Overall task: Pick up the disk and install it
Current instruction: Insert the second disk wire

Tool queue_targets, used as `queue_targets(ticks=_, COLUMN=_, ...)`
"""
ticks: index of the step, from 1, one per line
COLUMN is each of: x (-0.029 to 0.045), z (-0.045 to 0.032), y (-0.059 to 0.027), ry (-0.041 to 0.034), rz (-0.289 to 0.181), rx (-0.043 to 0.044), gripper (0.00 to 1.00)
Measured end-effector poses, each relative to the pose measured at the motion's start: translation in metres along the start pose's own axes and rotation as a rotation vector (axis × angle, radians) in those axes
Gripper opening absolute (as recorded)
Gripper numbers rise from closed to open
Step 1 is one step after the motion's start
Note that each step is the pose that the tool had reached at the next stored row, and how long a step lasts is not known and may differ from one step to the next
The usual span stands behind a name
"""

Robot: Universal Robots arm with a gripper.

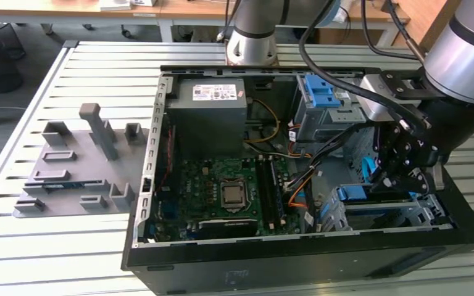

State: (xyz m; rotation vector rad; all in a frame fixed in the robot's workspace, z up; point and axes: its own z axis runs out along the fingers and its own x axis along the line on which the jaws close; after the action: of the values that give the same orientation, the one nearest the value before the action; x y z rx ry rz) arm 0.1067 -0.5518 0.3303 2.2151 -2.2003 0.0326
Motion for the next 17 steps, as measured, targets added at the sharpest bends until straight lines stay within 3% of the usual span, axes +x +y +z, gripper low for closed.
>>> queue_targets(ticks=9, x=0.0000, z=0.0007, y=-0.0001, ry=-0.0003, rz=0.000, rx=-0.0004, gripper=0.17)
queue_targets(ticks=10, x=0.0000, z=0.0006, y=-0.0001, ry=-0.0003, rz=0.000, rx=-0.0004, gripper=0.23)
queue_targets(ticks=12, x=0.0001, z=0.0005, y=-0.0001, ry=-0.0003, rz=0.000, rx=-0.0004, gripper=0.24)
queue_targets(ticks=13, x=0.0001, z=0.0002, y=-0.0001, ry=-0.0005, rz=0.000, rx=-0.0004, gripper=0.30)
queue_targets(ticks=16, x=0.0000, z=-0.0002, y=-0.0001, ry=-0.0011, rz=0.000, rx=-0.0003, gripper=0.30)
queue_targets(ticks=17, x=0.0001, z=-0.0007, y=-0.0001, ry=-0.0009, rz=0.000, rx=-0.0004, gripper=0.36)
